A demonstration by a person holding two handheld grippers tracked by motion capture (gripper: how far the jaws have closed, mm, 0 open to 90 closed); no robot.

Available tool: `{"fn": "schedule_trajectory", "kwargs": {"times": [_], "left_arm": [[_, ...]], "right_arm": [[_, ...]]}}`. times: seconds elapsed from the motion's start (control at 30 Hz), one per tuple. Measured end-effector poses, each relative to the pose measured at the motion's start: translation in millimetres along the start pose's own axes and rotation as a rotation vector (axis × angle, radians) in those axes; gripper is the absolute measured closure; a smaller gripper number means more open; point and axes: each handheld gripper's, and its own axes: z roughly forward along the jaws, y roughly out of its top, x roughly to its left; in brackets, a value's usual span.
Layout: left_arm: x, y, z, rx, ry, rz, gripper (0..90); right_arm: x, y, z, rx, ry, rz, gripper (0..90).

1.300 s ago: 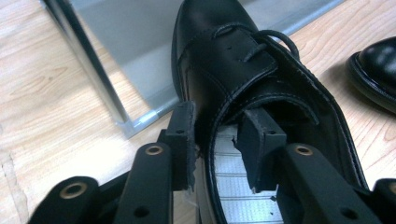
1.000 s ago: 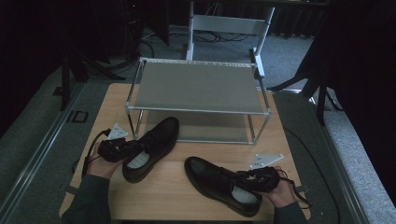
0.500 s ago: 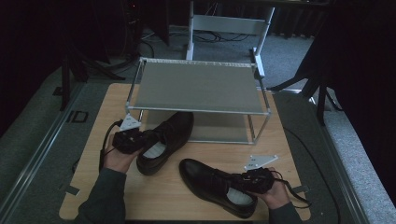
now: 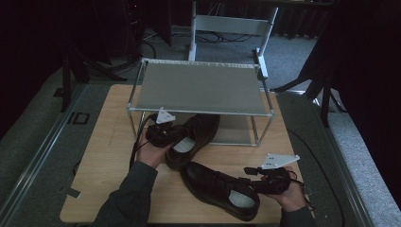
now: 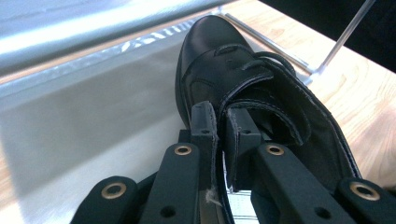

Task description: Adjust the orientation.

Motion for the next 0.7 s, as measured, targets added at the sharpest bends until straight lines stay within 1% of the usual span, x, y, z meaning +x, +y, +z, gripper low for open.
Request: {"fn": "schedule_trajectory", "kwargs": {"times": [0.1, 0.17, 0.27, 0.33, 0.47, 0.57, 0.67, 0.7], "left_arm": [[-9.0, 5.3, 11.0, -0.007, 0.0, -0.006, 83.8], [-14.5, 7.2, 18.8, -0.011, 0.002, -0.008, 83.7], [-22.5, 8.4, 29.9, -0.016, 0.008, -0.039, 83.6], [-27.9, 9.8, 36.2, -0.02, 0.013, -0.059, 83.6], [-38.2, 14.2, 46.4, -0.032, 0.024, -0.082, 83.5], [-45.9, 16.4, 53.7, -0.04, 0.033, -0.111, 83.5], [-55.7, 19.1, 59.4, -0.044, 0.049, -0.112, 83.5], [-55.7, 19.1, 59.4, -0.044, 0.049, -0.112, 83.4]], "right_arm": [[-4.7, 3.3, -4.7, -0.04, -0.045, 0.037, 53.5], [-8.1, 6.6, -2.4, -0.053, -0.098, 0.066, 52.8], [-13.2, 15.8, 4.9, -0.068, -0.153, 0.106, 51.5], [-16.0, 24.2, 9.6, -0.084, -0.165, 0.123, 50.8], [-20.7, 40.3, 18.7, -0.099, -0.193, 0.141, 49.8], [-24.3, 51.2, 23.5, -0.126, -0.198, 0.17, 49.5], [-30.7, 63.8, 29.8, -0.157, -0.202, 0.202, 48.9], [-32.0, 67.5, 32.7, -0.159, -0.204, 0.207, 48.8]]}}
